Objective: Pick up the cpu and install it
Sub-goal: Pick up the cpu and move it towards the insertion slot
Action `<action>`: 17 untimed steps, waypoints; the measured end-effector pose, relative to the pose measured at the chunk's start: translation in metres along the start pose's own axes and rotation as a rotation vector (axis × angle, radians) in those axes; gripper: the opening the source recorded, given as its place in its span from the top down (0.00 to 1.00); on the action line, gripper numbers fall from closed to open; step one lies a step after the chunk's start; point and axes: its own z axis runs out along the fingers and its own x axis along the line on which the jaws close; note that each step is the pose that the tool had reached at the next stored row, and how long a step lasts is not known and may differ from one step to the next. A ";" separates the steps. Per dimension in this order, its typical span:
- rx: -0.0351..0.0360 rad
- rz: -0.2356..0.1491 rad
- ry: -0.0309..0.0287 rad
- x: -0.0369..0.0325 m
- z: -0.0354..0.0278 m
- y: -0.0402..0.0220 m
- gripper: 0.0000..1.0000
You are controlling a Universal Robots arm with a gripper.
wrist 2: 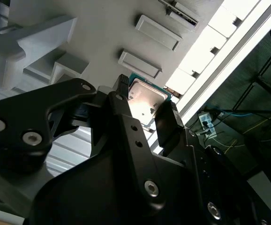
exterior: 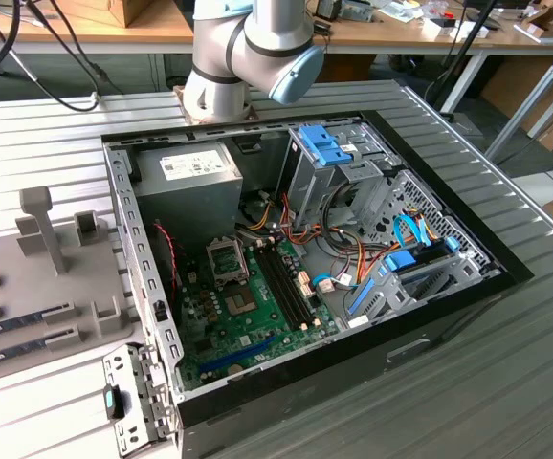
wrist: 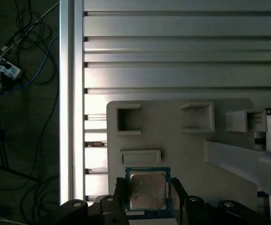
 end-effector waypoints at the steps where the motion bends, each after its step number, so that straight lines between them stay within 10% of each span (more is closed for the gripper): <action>1: -0.0001 0.000 -0.0001 0.0000 -0.0014 0.0001 0.53; 17: -0.0012 0.000 -0.0001 -0.0003 -0.0091 0.0003 0.53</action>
